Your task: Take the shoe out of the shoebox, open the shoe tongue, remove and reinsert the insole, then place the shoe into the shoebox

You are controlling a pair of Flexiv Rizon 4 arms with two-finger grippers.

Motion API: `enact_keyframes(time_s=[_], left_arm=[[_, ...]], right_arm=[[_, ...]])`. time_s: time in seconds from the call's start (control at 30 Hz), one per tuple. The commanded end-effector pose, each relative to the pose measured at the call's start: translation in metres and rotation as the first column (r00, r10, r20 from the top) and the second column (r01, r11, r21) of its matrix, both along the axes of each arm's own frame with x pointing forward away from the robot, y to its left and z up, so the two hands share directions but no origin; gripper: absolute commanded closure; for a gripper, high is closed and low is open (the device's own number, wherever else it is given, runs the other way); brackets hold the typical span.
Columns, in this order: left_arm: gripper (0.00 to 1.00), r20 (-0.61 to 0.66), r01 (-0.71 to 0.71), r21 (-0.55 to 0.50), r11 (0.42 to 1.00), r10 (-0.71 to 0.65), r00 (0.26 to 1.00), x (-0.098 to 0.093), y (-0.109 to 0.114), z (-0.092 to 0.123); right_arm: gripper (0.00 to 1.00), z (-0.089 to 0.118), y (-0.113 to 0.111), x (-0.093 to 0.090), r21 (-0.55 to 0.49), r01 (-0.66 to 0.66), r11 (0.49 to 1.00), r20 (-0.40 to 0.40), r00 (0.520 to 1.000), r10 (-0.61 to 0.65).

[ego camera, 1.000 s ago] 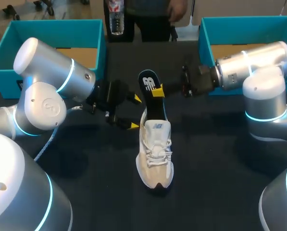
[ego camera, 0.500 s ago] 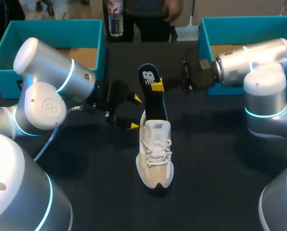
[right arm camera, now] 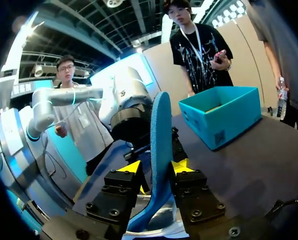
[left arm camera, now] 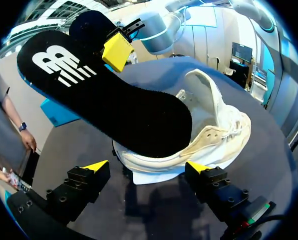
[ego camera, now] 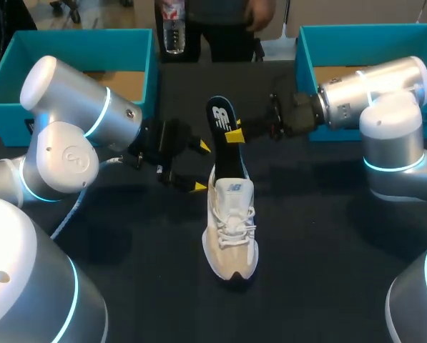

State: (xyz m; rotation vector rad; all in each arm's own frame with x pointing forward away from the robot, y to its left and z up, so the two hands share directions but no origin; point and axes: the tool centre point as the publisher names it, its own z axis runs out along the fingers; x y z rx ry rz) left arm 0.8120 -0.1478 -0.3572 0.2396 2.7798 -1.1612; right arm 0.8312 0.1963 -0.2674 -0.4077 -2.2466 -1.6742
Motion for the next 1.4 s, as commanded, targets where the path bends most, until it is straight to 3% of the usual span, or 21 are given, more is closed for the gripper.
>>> enact_keyframes(time_s=[0.03,0.33,0.93,1.23,1.4], left_arm=[[0.00,0.000,0.000,0.003,1.000,0.000,1.000,0.000,-0.001,0.000],[0.00,0.000,0.000,0.003,1.000,0.000,1.000,0.000,-0.001,0.000],[0.00,0.000,0.000,0.003,1.000,0.000,1.000,0.000,-0.001,0.000],[0.00,0.000,0.000,0.003,1.000,0.000,1.000,0.000,-0.001,0.000],[0.00,0.000,0.000,0.003,1.000,0.000,1.000,0.000,-0.001,0.000]], right_arm=[[0.63,0.003,-0.001,-0.002,-0.027,0.022,0.999,-0.020,1.000,-0.022],[0.61,-0.006,-0.012,-0.016,-0.049,0.104,0.993,-0.124,0.986,-0.110],[0.60,-0.036,-0.003,-0.053,-0.126,0.122,0.984,-0.303,0.940,-0.155],[0.58,-0.039,-0.007,-0.060,-0.238,0.117,0.964,-0.383,0.901,-0.204],[0.57,-0.043,-0.008,-0.062,-0.297,0.132,0.946,-0.379,0.893,-0.244]])
